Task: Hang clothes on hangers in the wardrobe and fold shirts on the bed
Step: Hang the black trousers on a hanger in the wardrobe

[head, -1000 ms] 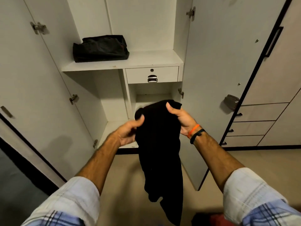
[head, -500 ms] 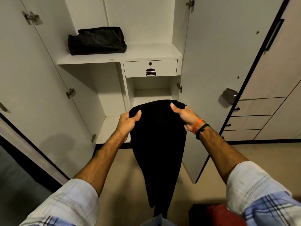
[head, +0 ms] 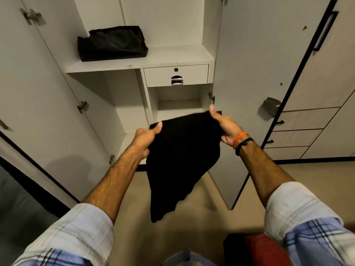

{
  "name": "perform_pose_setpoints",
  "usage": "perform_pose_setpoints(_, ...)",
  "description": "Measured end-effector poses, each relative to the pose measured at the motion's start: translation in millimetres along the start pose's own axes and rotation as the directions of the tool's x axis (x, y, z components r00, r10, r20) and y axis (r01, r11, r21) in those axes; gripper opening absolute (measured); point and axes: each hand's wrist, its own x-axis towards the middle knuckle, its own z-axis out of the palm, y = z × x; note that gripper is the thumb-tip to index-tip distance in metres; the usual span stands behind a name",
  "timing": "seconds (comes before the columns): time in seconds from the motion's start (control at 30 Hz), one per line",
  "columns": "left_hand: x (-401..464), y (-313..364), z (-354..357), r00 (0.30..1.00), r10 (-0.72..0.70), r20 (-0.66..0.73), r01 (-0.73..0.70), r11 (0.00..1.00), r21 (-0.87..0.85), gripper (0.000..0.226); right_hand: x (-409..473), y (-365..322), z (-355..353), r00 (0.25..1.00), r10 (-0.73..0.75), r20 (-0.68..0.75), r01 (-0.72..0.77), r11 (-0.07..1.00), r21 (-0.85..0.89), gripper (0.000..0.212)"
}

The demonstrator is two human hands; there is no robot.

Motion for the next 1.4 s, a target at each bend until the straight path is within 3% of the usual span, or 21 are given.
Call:
perform_pose_setpoints(0.03, 1.3, 5.4, 0.0, 1.000, -0.026, -0.005, 0.025, 0.997, -0.067, 0.042, -2.5, -1.2, -0.2, 0.997, 0.025, 0.071, -0.028, 0.999, 0.032, 0.059)
perform_pose_setpoints(0.07, 2.8, 9.0, -0.7, 0.999, -0.054, 0.004, 0.054, 0.992, -0.117, 0.044, -2.6, 3.3, -0.3, 0.991, 0.081, 0.107, -0.077, 0.996, -0.041, 0.058)
perform_pose_setpoints(0.13, 4.6, 12.6, -1.7, 0.996, -0.083, 0.021, 0.085, 0.986, -0.142, 0.050, -3.2, 23.9, -0.2, 0.966, 0.246, 0.073, -0.197, 0.894, -0.403, 0.055)
perform_pose_setpoints(0.2, 7.1, 10.7, -4.3, 0.996, -0.084, -0.014, 0.082, 0.993, -0.088, 0.057, -4.6, 40.5, 0.5, 0.964, 0.259, 0.057, -0.190, 0.825, -0.532, 0.038)
perform_pose_setpoints(0.23, 7.7, 8.8, -7.1, 0.996, -0.090, -0.030, 0.088, 0.994, -0.066, 0.058, -4.9, 46.1, 0.7, 0.974, 0.219, 0.053, -0.169, 0.863, -0.476, 0.038)
perform_pose_setpoints(0.33, 4.0, 5.8, -20.9, 0.990, -0.132, 0.044, 0.137, 0.980, -0.144, 0.052, -6.5, 44.7, 2.6, 0.994, 0.098, 0.055, -0.087, 0.982, -0.166, 0.068)
perform_pose_setpoints(0.43, -0.6, 5.5, -36.4, 0.956, -0.158, 0.245, 0.214, 0.951, -0.222, 0.047, -5.0, 39.2, 6.1, 0.995, 0.062, 0.084, -0.068, 0.995, 0.076, 0.045)
perform_pose_setpoints(0.53, -8.6, 1.8, -39.9, 0.894, -0.236, 0.380, 0.302, 0.945, -0.125, 0.024, -4.7, 37.8, 12.8, 0.999, 0.032, 0.036, -0.032, 0.999, 0.018, 0.024)
perform_pose_setpoints(0.6, -12.3, -4.1, -39.4, 0.880, -0.298, 0.370, 0.335, 0.942, -0.038, 0.026, -5.2, 41.8, 15.2, 0.999, 0.036, -0.019, -0.037, 0.999, -0.039, 0.023)
perform_pose_setpoints(0.77, -3.4, -22.7, -34.1, 0.965, -0.255, 0.058, 0.249, 0.964, 0.092, 0.020, -9.9, 50.7, 14.5, 0.995, 0.051, -0.081, -0.055, 0.997, -0.057, 0.032)
perform_pose_setpoints(0.93, 1.4, -40.5, -26.2, 0.994, -0.103, 0.028, 0.093, 0.964, 0.249, 0.018, -11.5, 54.5, 14.7, 0.984, 0.043, -0.173, -0.061, 0.993, -0.104, 0.044)
perform_pose_setpoints(1.03, 1.3, -46.1, -24.6, 0.996, -0.069, 0.048, 0.050, 0.950, 0.309, 0.036, -11.2, 55.1, 7.5, 0.972, 0.023, -0.234, -0.067, 0.982, -0.178, 0.030)
perform_pose_setpoints(1.1, 0.7, -43.6, -27.3, 0.994, -0.086, 0.071, 0.061, 0.952, 0.300, 0.067, -13.0, 52.0, 4.2, 0.972, 0.012, -0.234, -0.066, 0.972, -0.225, 0.015)
perform_pose_setpoints(1.17, 7.1, -49.7, -34.1, 0.986, -0.129, 0.110, 0.095, 0.957, 0.275, 0.105, -12.5, 54.1, -2.8, 0.974, 0.018, -0.225, -0.075, 0.967, -0.245, 0.018)
perform_pose_setpoints(1.2, 10.1, -51.9, -35.9, 0.983, -0.136, 0.126, 0.101, 0.963, 0.252, 0.114, -11.3, 55.2, -7.1, 0.972, 0.025, -0.234, -0.085, 0.964, -0.251, 0.024)
perform_pose_setpoints(1.23, 6.4, -50.3, -34.9, 0.979, -0.142, 0.145, 0.110, 0.971, 0.213, 0.109, -11.4, 56.9, -10.6, 0.973, 0.046, -0.226, -0.101, 0.966, -0.237, 0.031)
perform_pose_setpoints(1.33, -1.8, -49.2, -29.3, 0.983, -0.117, 0.143, 0.101, 0.989, 0.111, 0.063, -14.3, 61.6, -21.0, 0.972, 0.165, -0.165, -0.183, 0.978, -0.101, 0.070)
perform_pose_setpoints(1.37, -0.3, -52.5, -29.0, 0.987, -0.107, 0.123, 0.096, 0.991, 0.095, 0.060, -16.1, 62.3, -22.6, 0.975, 0.185, -0.124, -0.196, 0.976, -0.089, 0.070)
perform_pose_setpoints(1.4, 0.5, -55.7, -29.2, 0.991, -0.090, 0.099, 0.081, 0.992, 0.091, 0.061, -17.3, 63.6, -23.2, 0.979, 0.189, -0.081, -0.196, 0.976, -0.096, 0.057)
